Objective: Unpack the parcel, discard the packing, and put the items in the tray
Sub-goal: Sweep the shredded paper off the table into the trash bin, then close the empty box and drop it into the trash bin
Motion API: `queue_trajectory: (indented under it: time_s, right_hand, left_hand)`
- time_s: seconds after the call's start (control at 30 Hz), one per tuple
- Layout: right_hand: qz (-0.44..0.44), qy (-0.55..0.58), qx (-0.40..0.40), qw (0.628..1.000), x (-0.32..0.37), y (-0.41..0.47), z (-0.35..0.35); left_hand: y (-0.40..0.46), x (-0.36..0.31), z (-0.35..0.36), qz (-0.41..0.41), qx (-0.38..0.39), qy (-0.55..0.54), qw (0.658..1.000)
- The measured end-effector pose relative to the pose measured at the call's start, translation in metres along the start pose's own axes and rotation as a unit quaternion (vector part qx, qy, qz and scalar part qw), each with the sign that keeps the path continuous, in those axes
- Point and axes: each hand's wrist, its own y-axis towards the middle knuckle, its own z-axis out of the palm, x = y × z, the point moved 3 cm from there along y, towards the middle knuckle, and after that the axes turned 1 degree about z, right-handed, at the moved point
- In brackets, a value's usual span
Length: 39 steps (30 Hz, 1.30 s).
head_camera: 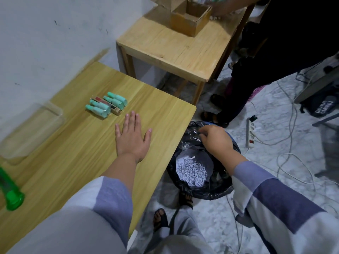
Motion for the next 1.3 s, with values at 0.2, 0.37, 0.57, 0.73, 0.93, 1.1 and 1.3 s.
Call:
queue_trajectory:
  time_s: [0.2,0.37,0.57,0.73,0.93,1.1,1.3]
  right_hand:
    - [-0.077,0.026,0.007,0.997,0.059,-0.003,-0.020]
    - [-0.182,0.010,0.040,0.982,0.129,-0.015,-0.029]
    - [-0.335,-0.008,0.099,0.937,0.215,-0.061,-0.021]
    - [-0.455,-0.007,0.145,0.879,0.273,-0.126,0.000]
    - [-0.539,-0.014,0.200,0.818,0.324,-0.215,0.033]
    - [-0.559,-0.007,0.226,0.798,0.354,-0.261,0.058]
    - [-0.495,0.081,0.231,0.834,0.413,-0.279,0.089]
  left_hand:
    - [-0.003,0.014,-0.034,-0.008,0.050,-0.097,0.994]
    - [-0.049,0.046,-0.075,-0.111,-0.016,-0.247,0.963]
    - [-0.146,0.100,-0.107,-0.234,-0.084,-0.243,0.938]
    - [-0.256,0.131,-0.119,-0.337,-0.155,-0.232,0.899]
    - [-0.383,0.164,-0.107,-0.417,-0.234,-0.224,0.849]
    - [-0.452,0.189,-0.086,-0.487,-0.266,-0.206,0.806]
    - [-0.497,0.221,-0.052,-0.518,-0.235,-0.297,0.767]
